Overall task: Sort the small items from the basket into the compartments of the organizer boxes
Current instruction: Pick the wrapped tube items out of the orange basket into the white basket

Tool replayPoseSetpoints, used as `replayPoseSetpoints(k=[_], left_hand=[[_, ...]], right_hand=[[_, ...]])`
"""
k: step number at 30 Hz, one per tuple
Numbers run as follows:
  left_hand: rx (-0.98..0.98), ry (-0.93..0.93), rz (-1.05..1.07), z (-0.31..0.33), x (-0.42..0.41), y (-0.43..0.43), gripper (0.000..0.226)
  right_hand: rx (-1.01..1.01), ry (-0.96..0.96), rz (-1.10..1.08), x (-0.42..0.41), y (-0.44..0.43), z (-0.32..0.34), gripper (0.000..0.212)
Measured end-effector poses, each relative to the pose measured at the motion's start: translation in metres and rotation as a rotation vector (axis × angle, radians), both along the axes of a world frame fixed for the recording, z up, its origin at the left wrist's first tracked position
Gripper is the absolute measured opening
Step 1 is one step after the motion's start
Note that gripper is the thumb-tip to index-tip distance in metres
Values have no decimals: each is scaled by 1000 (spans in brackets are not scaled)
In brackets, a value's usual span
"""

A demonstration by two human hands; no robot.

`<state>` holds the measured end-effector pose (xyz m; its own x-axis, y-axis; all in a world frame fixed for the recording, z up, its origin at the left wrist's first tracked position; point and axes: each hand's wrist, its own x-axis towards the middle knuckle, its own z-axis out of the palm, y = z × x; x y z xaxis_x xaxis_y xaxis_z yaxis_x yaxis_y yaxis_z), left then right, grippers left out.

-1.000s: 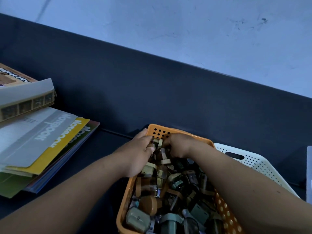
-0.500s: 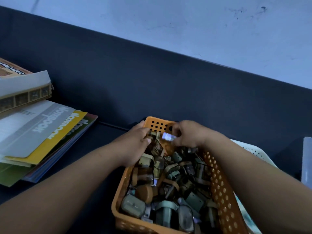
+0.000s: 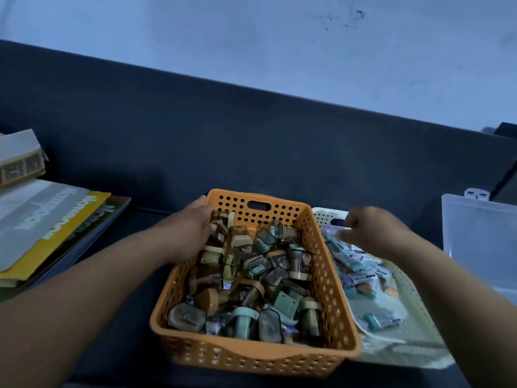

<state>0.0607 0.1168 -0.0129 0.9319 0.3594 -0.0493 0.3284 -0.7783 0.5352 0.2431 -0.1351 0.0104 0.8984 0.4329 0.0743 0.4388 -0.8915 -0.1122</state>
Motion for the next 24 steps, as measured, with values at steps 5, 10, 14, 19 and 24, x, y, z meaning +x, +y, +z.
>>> replayPoseSetpoints(k=[5, 10, 14, 19, 24], left_hand=[[27, 16, 2, -2, 0, 2, 46], [-9, 11, 23, -6, 2, 6, 51], [-21, 14, 26, -10, 4, 10, 54], [-47, 9, 6, -10, 5, 11, 52], [-31, 16, 19, -9, 4, 9, 51]], right_hand=[[207, 1, 334, -53, 33, 23, 29], [-57, 388, 795, -119, 83, 18, 34], [-286, 442, 812, -118, 101, 1, 37], [-368, 172, 710, -90, 99, -5, 54], [-24, 205, 691, -95, 95, 2, 38]])
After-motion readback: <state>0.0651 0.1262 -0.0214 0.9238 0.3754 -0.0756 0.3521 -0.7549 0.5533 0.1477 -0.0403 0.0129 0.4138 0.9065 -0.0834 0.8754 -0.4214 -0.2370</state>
